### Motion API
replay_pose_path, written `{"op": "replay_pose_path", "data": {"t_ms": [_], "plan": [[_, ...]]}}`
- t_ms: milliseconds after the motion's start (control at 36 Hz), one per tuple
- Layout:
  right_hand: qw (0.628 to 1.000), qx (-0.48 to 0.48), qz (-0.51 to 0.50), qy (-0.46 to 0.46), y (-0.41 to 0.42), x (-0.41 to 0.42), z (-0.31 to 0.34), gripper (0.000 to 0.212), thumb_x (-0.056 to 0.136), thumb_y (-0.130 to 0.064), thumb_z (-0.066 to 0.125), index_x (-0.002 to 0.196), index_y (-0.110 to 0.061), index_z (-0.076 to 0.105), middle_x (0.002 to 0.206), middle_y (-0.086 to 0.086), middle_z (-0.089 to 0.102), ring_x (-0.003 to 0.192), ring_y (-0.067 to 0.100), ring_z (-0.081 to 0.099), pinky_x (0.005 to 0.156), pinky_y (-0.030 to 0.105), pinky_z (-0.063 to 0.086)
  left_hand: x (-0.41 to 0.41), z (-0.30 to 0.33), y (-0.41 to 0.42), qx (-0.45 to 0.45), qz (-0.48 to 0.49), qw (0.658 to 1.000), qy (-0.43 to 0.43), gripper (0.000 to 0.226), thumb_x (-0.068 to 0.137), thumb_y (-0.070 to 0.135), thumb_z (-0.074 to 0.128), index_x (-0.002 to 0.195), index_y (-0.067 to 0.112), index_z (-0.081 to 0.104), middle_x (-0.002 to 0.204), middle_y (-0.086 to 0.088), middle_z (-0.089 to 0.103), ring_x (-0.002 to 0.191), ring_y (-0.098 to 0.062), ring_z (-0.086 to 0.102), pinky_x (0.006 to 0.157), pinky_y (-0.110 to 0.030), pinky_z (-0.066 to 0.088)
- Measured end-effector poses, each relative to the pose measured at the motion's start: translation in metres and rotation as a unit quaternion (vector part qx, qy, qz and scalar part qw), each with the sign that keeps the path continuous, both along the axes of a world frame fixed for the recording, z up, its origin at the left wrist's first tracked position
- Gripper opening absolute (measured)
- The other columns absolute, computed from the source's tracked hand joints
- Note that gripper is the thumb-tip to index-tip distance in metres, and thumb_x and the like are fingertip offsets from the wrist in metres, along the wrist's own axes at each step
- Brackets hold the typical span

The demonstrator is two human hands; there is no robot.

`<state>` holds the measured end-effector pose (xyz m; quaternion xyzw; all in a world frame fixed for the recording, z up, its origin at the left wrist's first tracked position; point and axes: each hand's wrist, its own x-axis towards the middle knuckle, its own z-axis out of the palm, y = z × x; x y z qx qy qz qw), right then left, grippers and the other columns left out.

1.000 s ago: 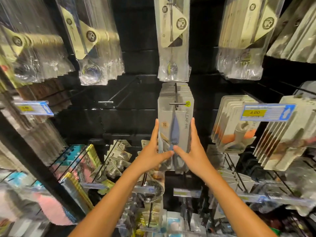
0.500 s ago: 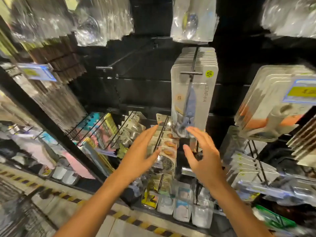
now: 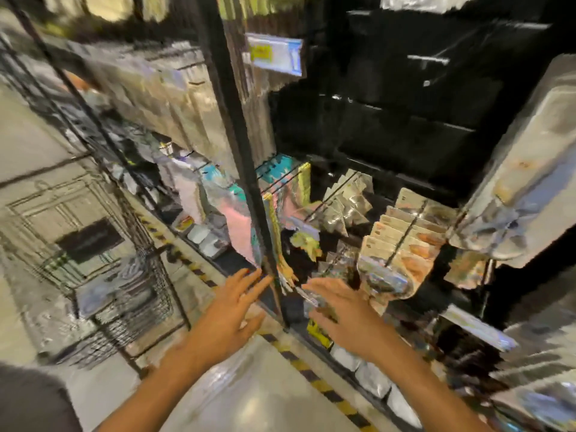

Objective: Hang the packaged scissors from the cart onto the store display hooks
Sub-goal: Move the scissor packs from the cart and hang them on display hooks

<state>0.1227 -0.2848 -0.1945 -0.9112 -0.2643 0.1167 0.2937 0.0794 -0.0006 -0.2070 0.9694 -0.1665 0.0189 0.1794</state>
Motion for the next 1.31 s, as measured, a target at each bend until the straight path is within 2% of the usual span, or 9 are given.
{"op": "replay_pose_path", "data": {"t_ms": [111,250,389,583,750,944,1056,1167,1306], "plan": [[0.997,-0.050,0.052,0.010,0.056,-0.003,-0.003,0.052,0.103,-0.039,0.052,0.152,-0.035,0.034,0.158,-0.013,0.031,0.147,0.010,0.023,0.120,0.028,0.022,-0.031,-0.024,0.065,0.017,0.050,0.998,0.023,0.064,0.102,0.060,0.038,0.159,0.039,0.019,0.167,0.006,0.023,0.157,-0.023,0.011,0.123,-0.050,0.027],[0.993,-0.067,0.098,-0.002,0.139,-0.010,-0.008,0.052,0.101,-0.040,0.055,0.150,-0.036,0.039,0.148,-0.022,0.036,0.138,-0.003,0.028,0.120,0.023,0.026,-0.076,-0.031,0.149,0.002,0.100,0.995,0.021,0.063,0.098,0.058,0.040,0.154,0.028,0.039,0.160,-0.001,0.039,0.151,-0.025,0.029,0.121,-0.040,0.029],[0.981,-0.107,0.163,-0.018,0.233,-0.016,-0.013,0.054,0.102,-0.045,0.051,0.152,-0.042,0.031,0.143,-0.033,0.024,0.132,-0.014,0.017,0.112,0.010,0.014,-0.127,-0.050,0.243,0.001,0.209,0.975,0.076,0.071,0.096,0.067,0.027,0.158,0.033,0.030,0.165,0.008,0.027,0.155,-0.022,0.020,0.126,-0.042,0.021],[0.955,-0.138,0.262,0.002,0.353,-0.019,-0.030,0.058,0.099,-0.044,0.056,0.152,-0.039,0.034,0.155,-0.017,0.033,0.144,0.005,0.027,0.119,0.022,0.023,-0.193,-0.072,0.341,-0.001,0.318,0.943,0.102,0.073,0.097,0.068,0.027,0.156,0.027,0.036,0.161,0.001,0.038,0.149,-0.029,0.034,0.118,-0.043,0.032],[0.929,-0.178,0.325,-0.008,0.427,-0.002,-0.049,0.059,0.099,-0.049,0.051,0.153,-0.034,0.033,0.157,-0.010,0.033,0.148,0.013,0.026,0.122,0.034,0.026,-0.213,-0.080,0.382,0.006,0.373,0.923,0.093,0.061,0.101,0.057,0.031,0.144,0.018,0.052,0.143,-0.008,0.059,0.124,-0.038,0.061,0.095,-0.051,0.055],[0.914,-0.175,0.365,0.006,0.488,0.040,-0.067,0.059,0.101,-0.042,0.055,0.155,-0.031,0.033,0.153,-0.007,0.038,0.148,0.014,0.026,0.121,0.026,0.019,-0.197,-0.102,0.414,-0.027,0.408,0.898,0.162,0.068,0.097,0.060,0.034,0.154,0.023,0.043,0.157,-0.003,0.045,0.143,-0.037,0.043,0.113,-0.050,0.039],[0.905,-0.178,0.387,0.019,0.521,0.078,-0.082,0.059,0.101,-0.039,0.056,0.154,-0.028,0.033,0.154,-0.005,0.040,0.150,0.015,0.024,0.116,0.018,0.012,-0.169,-0.106,0.431,-0.021,0.426,0.883,0.198,0.078,0.098,0.071,0.018,0.155,0.023,0.040,0.158,-0.003,0.044,0.146,-0.036,0.040,0.116,-0.049,0.035],[0.899,-0.169,0.402,0.029,0.550,0.117,-0.081,0.060,0.101,-0.040,0.054,0.155,-0.029,0.031,0.159,-0.009,0.033,0.148,0.011,0.025,0.118,0.022,0.019,-0.124,-0.098,0.443,-0.027,0.452,0.860,0.233,0.085,0.087,0.073,0.009,0.161,0.032,0.019,0.168,0.006,0.019,0.156,-0.024,0.013,0.125,-0.036,0.006],[0.892,-0.172,0.414,0.057,0.578,0.170,-0.077,0.059,0.100,-0.036,0.056,0.154,-0.028,0.033,0.156,-0.005,0.037,0.146,0.015,0.029,0.117,0.023,0.021,-0.055,-0.097,0.455,-0.041,0.461,0.849,0.254,0.086,0.086,0.072,0.011,0.161,0.030,0.019,0.168,0.001,0.021,0.156,-0.027,0.015,0.125,-0.036,0.005]]}}
